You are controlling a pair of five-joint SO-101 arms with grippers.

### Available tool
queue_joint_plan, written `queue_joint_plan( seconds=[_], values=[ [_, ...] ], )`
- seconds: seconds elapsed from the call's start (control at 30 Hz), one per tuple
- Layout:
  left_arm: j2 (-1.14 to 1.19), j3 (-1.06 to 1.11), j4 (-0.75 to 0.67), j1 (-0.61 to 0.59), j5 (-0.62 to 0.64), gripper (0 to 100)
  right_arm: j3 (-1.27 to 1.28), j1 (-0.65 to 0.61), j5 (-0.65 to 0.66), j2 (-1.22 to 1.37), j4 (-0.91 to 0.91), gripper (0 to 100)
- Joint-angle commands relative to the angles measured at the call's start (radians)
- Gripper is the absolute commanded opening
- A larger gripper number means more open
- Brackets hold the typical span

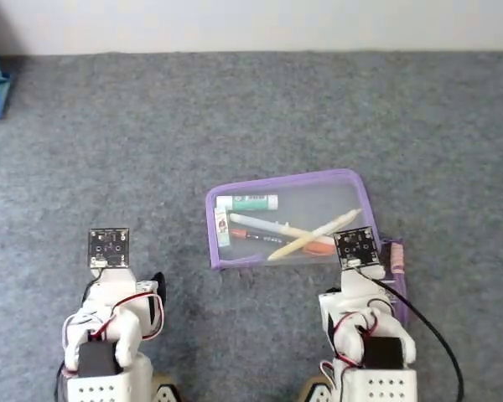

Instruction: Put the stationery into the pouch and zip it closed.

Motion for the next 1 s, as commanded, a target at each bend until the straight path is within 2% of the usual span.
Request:
queue_joint_plan(
  seconds=[0.0,0.97],
  values=[
    [-0.012,-0.008,-0.015,-0.005,-0.009,19,0.021,-0.005,-0.011,-0.005,-0.018,0.9],
    [-0.012,-0.008,-0.015,-0.005,-0.009,19,0.02,-0.012,-0.008,-0.007,0.01,0.9]
  ],
)
